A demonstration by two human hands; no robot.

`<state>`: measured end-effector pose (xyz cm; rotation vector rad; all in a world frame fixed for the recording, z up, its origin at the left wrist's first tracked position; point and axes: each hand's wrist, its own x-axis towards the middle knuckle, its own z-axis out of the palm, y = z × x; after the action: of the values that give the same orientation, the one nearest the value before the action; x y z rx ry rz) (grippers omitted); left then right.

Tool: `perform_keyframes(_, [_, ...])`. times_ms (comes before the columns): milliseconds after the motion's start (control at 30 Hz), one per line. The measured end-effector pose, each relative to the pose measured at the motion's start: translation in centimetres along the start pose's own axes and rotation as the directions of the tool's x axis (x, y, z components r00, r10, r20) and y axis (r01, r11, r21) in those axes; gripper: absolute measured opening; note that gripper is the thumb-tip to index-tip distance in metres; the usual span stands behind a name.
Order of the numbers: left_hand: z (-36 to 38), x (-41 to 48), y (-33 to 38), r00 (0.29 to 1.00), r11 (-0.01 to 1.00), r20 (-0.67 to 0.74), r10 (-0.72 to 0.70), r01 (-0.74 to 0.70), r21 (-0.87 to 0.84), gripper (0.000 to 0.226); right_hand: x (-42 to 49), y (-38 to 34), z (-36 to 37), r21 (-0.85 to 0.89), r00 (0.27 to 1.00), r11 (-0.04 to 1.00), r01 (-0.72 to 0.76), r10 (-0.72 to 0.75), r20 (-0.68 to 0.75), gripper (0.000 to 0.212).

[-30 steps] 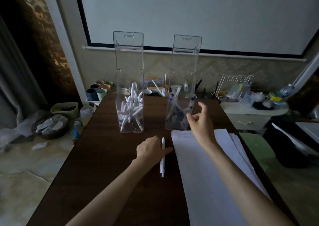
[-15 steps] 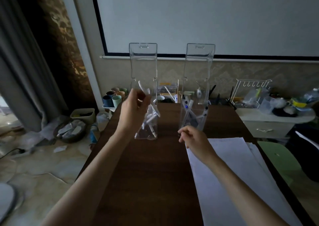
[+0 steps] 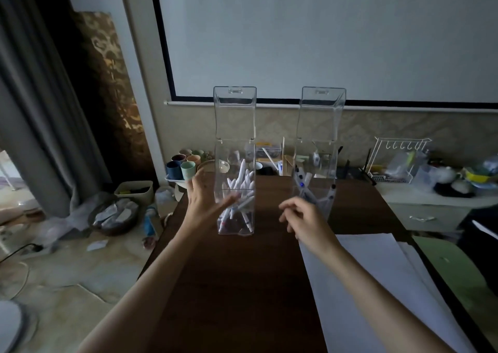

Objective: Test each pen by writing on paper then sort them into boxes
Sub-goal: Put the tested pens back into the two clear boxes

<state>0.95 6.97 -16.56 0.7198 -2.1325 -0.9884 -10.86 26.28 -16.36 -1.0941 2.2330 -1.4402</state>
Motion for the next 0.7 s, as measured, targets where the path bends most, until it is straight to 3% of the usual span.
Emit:
perform_keyframes(67, [0.8, -0.3, -1.7, 0.992, 0.998, 0.112, -0.051, 0.055, -0.027, 0.122, 1.2, -1.2, 0.6, 0.013, 0.999, 0.999, 0.031, -0.03, -0.018, 0.02])
perform_keyframes(133, [1.5, -0.2, -2.6, 0.974, 0.987, 0.195, -0.116, 0.134, -0.085, 0.13, 2.6, -2.1, 1.7, -0.034, 0.999, 0.999, 0.035, -0.034, 0.021, 0.036])
perform_keyframes(267, [2.7, 0.6, -4.7, 0.964, 0.968, 0.251, -0.091, 0.145, -0.205, 0.127, 5.4, -2.8, 4.0, -0.017, 0.993, 0.997, -0.076, 0.078, 0.094, 0.061])
perform_keyframes(467, [2.0, 1.2, -4.0, 0.964, 0.975, 0.26, -0.063, 0.115, -0.192, 0.117, 12.7, -6.9, 1.8, 0.375, 0.983, 0.923, -0.09, 0.143, -0.118, 0.048])
perform_keyframes(567, [2.1, 1.3, -4.3, 0.967, 0.976, 0.248, -0.052, 0.101, -0.191, 0.109, 15.0, -8.9, 1.0, 0.374, 0.994, 0.926, -0.051, 0.085, -0.075, 0.049])
perform_keyframes(700, [2.1, 1.4, -4.4, 0.967, 0.977, 0.249, -0.045, 0.095, -0.193, 0.107, 14.8, -10.9, 0.3, 0.327, 0.996, 0.943, 0.064, -0.042, -0.072, 0.068])
